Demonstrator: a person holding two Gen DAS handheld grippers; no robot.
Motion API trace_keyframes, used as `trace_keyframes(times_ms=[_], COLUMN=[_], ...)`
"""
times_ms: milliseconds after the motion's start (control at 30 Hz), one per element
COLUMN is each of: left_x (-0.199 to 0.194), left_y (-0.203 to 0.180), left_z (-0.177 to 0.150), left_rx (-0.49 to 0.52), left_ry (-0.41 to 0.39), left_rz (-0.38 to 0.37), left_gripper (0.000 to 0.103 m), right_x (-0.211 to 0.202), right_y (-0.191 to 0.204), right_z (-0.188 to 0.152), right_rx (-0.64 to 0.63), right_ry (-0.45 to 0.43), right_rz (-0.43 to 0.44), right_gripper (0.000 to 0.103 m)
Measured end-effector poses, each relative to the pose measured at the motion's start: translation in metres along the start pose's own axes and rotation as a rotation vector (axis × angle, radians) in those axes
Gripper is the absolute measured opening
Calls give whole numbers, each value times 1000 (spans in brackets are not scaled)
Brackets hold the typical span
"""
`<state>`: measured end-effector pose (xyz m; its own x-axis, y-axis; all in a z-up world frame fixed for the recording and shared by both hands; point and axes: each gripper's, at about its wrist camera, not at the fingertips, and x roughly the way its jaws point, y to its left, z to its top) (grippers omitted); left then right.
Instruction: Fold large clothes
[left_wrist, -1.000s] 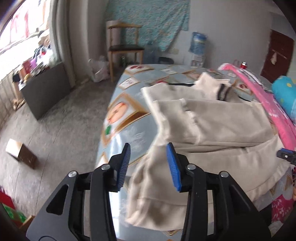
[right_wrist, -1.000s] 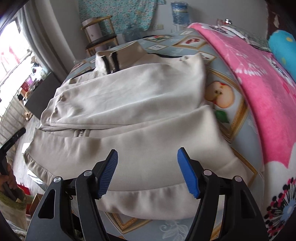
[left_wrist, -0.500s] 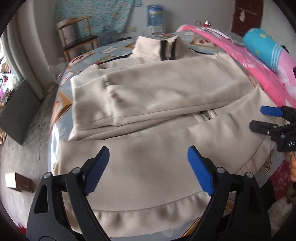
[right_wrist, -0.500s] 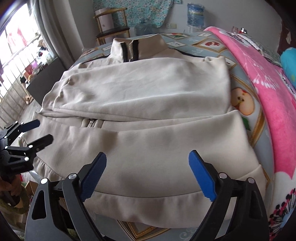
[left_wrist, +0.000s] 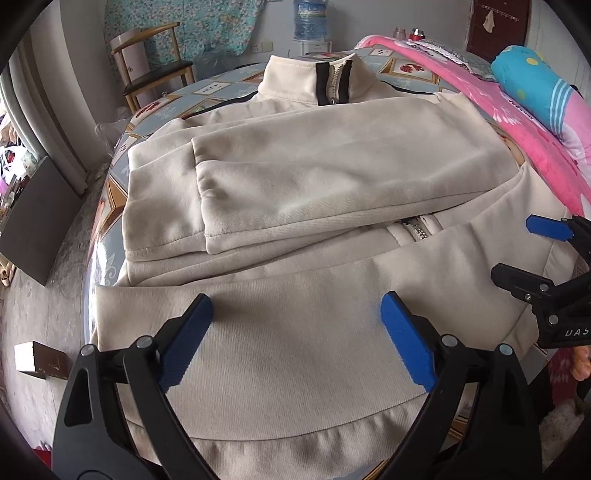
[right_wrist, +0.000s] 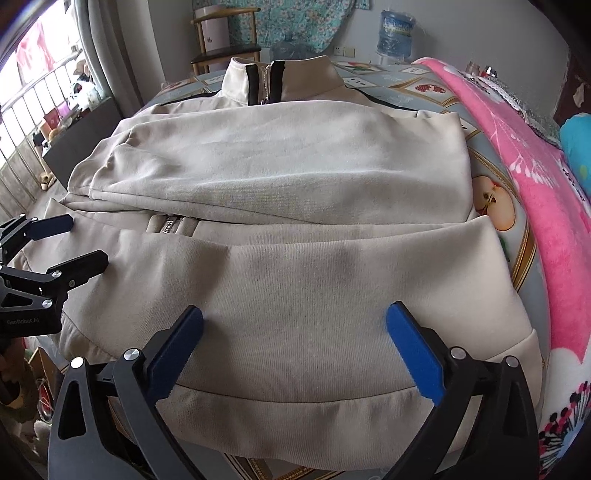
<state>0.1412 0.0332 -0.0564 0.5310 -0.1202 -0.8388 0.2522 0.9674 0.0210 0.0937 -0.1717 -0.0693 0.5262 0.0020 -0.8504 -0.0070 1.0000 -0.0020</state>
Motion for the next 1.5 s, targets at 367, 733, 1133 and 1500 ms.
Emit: trace_keyframes(times_ms=[367,733,1133,1500], left_x=[-1,-40,34,146], left_y=[2,28,55,57], left_z=[5,83,247,289], left_rx=[-8,-17,-92,-140], left_ry=[21,-156,-160,54], left_rz=[12,-12,-123,-180], left_gripper=[89,89,87,11], right_x=[-2,-18,22,179], right_y=[1,-25,-88,-82], right_z=[-4,43,250,336], right_rx=[5,57,146,163], right_ry=[-27,38,-43,257], right_rz=[-6,151,292,301], right_gripper=[97,97,97,47])
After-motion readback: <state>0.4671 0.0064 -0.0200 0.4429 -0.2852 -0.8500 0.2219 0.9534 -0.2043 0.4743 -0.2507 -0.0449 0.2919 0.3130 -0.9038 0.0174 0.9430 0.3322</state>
